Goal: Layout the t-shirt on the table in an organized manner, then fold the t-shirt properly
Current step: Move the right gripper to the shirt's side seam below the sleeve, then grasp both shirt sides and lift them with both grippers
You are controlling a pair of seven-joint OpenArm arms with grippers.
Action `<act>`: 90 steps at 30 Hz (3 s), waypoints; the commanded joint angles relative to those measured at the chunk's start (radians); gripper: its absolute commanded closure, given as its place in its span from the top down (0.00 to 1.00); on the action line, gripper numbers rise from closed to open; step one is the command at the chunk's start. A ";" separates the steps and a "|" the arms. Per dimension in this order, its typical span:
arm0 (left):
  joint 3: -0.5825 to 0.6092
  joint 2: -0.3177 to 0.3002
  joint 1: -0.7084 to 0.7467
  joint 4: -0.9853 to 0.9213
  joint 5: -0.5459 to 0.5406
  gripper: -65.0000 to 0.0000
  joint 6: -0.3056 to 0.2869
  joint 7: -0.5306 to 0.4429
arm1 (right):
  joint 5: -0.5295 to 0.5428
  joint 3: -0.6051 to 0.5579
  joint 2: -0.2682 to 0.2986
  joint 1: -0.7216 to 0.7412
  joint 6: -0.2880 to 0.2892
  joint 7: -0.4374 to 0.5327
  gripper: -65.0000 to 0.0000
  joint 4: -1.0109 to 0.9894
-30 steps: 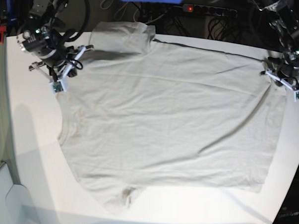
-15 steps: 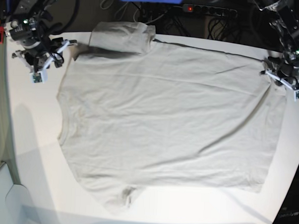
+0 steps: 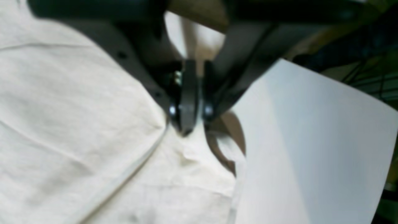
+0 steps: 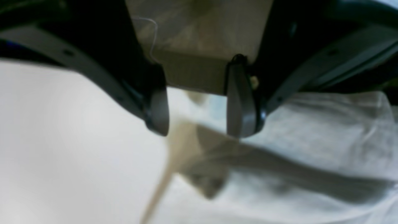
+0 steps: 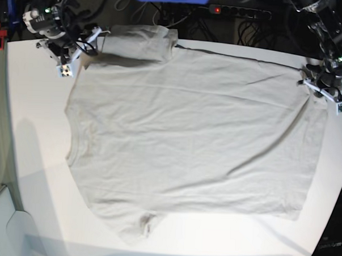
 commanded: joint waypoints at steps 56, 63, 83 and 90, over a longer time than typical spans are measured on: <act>-0.004 -0.005 0.000 0.088 -0.011 0.00 0.002 0.000 | 0.014 -0.133 0.001 0.172 0.020 0.010 0.00 -0.045; -0.004 -0.005 -0.041 0.151 -0.014 0.00 0.004 0.083 | 0.013 -0.134 0.019 0.295 0.020 -0.088 0.00 -0.045; -0.004 -0.035 -0.218 0.073 -0.009 0.00 0.006 0.116 | 0.011 -0.133 0.090 0.494 0.020 -0.136 0.00 -0.165; -0.020 -0.039 -0.268 -0.021 -0.009 0.00 0.006 0.113 | 0.011 -0.131 0.114 0.568 0.020 -0.137 0.00 -0.220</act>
